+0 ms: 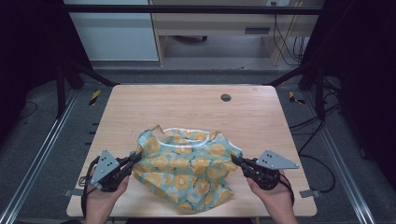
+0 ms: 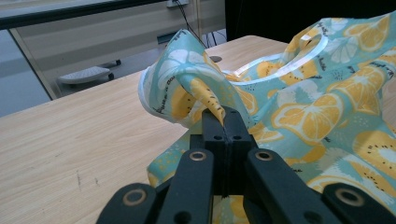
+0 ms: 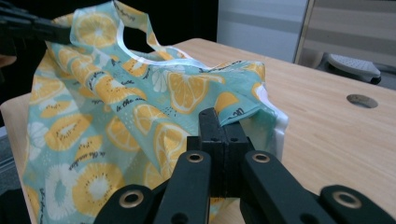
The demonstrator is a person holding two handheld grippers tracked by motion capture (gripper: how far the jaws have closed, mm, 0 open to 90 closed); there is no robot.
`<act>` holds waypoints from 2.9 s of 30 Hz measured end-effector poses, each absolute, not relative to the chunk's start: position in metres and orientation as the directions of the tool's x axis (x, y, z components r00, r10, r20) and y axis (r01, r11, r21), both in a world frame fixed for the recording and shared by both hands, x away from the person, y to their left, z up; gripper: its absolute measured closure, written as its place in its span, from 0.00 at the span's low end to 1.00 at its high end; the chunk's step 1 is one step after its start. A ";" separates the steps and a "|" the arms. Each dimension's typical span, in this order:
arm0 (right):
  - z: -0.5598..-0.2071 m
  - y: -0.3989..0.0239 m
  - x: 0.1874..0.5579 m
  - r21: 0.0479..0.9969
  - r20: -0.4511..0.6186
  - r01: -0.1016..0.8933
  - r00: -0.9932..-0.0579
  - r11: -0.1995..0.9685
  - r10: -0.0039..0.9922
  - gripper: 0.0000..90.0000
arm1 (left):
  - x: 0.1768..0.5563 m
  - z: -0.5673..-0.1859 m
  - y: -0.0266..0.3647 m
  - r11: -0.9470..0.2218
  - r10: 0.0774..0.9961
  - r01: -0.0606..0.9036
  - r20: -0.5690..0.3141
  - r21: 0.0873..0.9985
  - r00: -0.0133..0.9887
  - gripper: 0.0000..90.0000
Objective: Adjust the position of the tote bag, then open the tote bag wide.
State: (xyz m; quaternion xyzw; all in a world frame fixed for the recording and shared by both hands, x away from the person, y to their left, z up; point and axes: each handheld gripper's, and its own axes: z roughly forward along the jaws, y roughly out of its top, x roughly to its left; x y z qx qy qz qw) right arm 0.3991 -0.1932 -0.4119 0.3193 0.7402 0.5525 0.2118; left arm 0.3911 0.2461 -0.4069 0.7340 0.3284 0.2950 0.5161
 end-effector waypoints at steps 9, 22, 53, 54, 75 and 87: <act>-0.416 -0.192 0.387 0.957 0.046 0.229 -0.727 0.180 0.685 1.00 | 0.378 -0.408 0.254 -0.216 0.781 0.163 0.070 0.963 0.621 1.00; -0.428 -0.200 0.376 0.947 0.045 0.240 -0.757 0.213 0.652 1.00 | 0.364 -0.424 0.253 -0.265 0.728 0.185 0.071 0.946 0.682 1.00; -0.473 -0.194 0.388 0.790 0.019 0.366 -0.817 0.492 0.577 0.99 | 0.400 -0.475 0.224 -0.650 0.562 0.266 0.215 0.712 0.799 1.00; -0.473 -0.193 0.389 0.787 0.020 0.371 -0.814 0.493 0.580 0.99 | 0.402 -0.477 0.224 -0.652 0.567 0.271 0.218 0.708 0.794 1.00; -0.473 -0.196 0.403 0.781 0.011 0.441 -0.718 0.442 0.696 0.54 | 0.426 -0.474 0.215 -0.592 0.661 0.335 0.205 0.733 0.722 0.77; -0.454 -0.202 0.383 0.817 0.005 0.424 -0.683 0.391 0.730 0.16 | 0.413 -0.460 0.232 -0.460 0.743 0.388 0.107 0.799 0.661 0.36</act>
